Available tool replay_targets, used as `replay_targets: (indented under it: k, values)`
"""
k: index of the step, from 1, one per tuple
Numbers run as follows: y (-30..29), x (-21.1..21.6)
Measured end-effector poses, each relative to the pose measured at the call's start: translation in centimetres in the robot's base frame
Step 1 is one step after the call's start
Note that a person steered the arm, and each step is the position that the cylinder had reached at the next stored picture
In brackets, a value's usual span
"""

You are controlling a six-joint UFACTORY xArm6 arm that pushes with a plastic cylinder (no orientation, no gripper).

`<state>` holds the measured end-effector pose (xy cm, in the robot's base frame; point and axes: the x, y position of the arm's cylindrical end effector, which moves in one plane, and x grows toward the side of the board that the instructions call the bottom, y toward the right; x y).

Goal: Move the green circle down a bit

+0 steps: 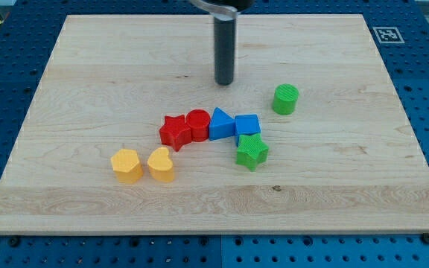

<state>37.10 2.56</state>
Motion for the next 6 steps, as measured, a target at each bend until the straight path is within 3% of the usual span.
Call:
replay_targets:
  k: [3,6]
  values:
    - [7.1,0.9]
    - [11.1,7.3]
